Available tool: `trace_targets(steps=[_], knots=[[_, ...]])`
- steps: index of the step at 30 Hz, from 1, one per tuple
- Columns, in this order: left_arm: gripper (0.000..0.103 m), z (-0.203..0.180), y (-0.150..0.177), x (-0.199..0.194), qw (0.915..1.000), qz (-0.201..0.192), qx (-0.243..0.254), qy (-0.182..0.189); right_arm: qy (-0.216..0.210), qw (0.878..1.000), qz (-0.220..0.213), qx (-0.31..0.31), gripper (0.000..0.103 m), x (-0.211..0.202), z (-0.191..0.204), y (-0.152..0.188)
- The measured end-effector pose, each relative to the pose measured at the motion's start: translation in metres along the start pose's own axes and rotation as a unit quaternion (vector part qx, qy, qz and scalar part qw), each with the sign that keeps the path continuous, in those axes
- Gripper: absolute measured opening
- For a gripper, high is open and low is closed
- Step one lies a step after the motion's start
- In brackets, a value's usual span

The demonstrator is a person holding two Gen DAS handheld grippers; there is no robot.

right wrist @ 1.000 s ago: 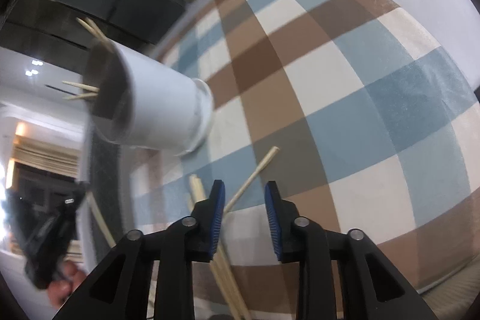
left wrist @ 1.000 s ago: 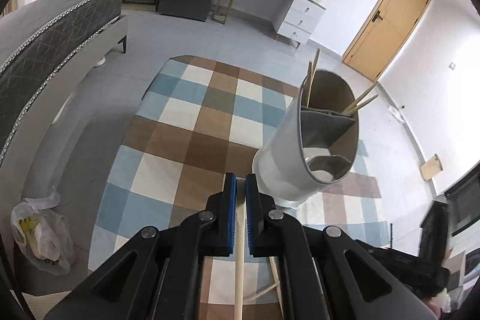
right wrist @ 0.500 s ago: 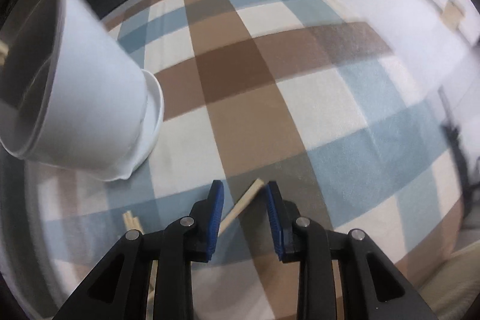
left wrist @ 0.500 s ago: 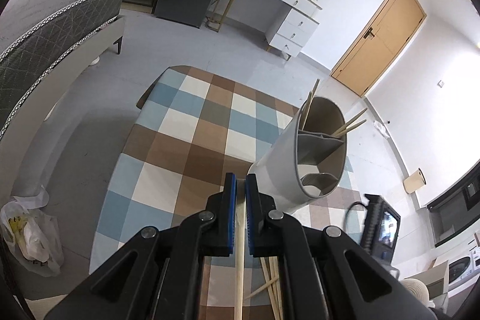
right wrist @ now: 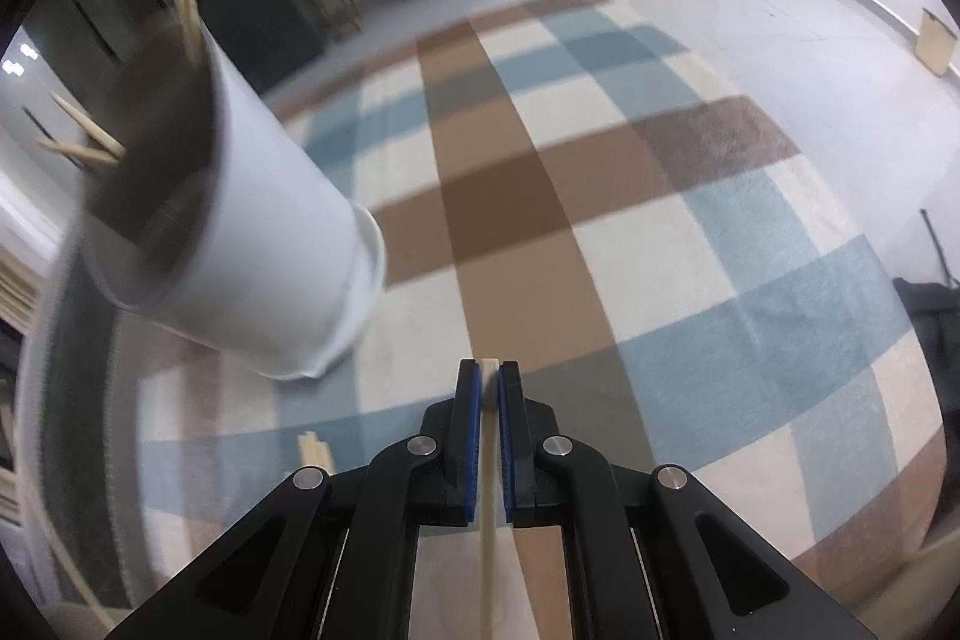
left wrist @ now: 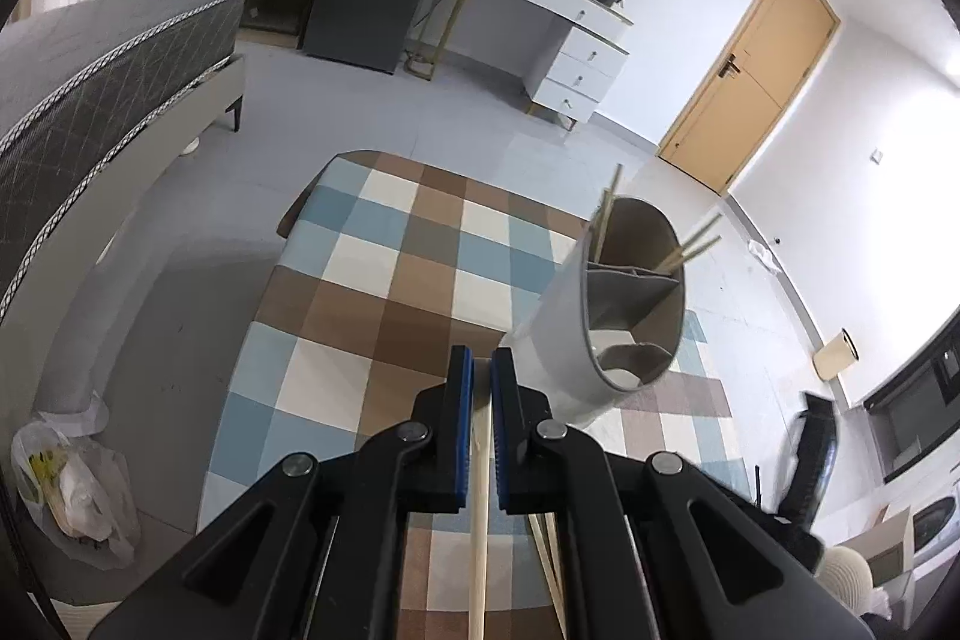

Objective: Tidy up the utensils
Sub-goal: 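Lift both held chopsticks and carry them over the utensil holder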

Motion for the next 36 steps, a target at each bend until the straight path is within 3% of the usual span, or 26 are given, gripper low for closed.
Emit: trace_targets(steps=[12,16,22,27,32,36], knots=[[0.002,-0.048,-0.002,-0.027,0.9992,-0.008,0.036,0.016,-0.148,0.985,-0.085,0.015,0.005,-0.082,0.002,-0.004],[0.002,-0.067,-0.017,-0.046,0.9984,-0.037,0.033,0.027,-0.177,0.977,-0.122,0.000,0.005,-0.111,0.013,-0.020],[0.002,-0.091,-0.054,-0.066,0.9931,-0.109,0.027,0.031,-0.214,0.955,-0.198,-0.046,0.005,-0.162,0.045,-0.064],[0.002,-0.103,-0.095,-0.060,0.9850,-0.169,0.025,0.022,-0.222,0.928,-0.277,-0.113,0.005,-0.193,0.085,-0.103],[0.002,-0.104,-0.129,-0.039,0.9764,-0.215,0.018,0.013,-0.214,0.903,-0.333,-0.166,0.005,-0.188,0.124,-0.131],[0.002,-0.099,-0.150,-0.012,0.9710,-0.237,0.024,0.019,-0.221,0.894,-0.346,-0.180,0.005,-0.163,0.147,-0.153]])
Point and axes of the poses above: each gripper's, at about its wrist camera, not at the fingertips, and x roughly the way its jaws point, z to its left, y to its underside, the point moved 1 cm from there along x, roughly the way its jaws point, and after that the axes turned 1 degree about -y, right-handed, at the moved point
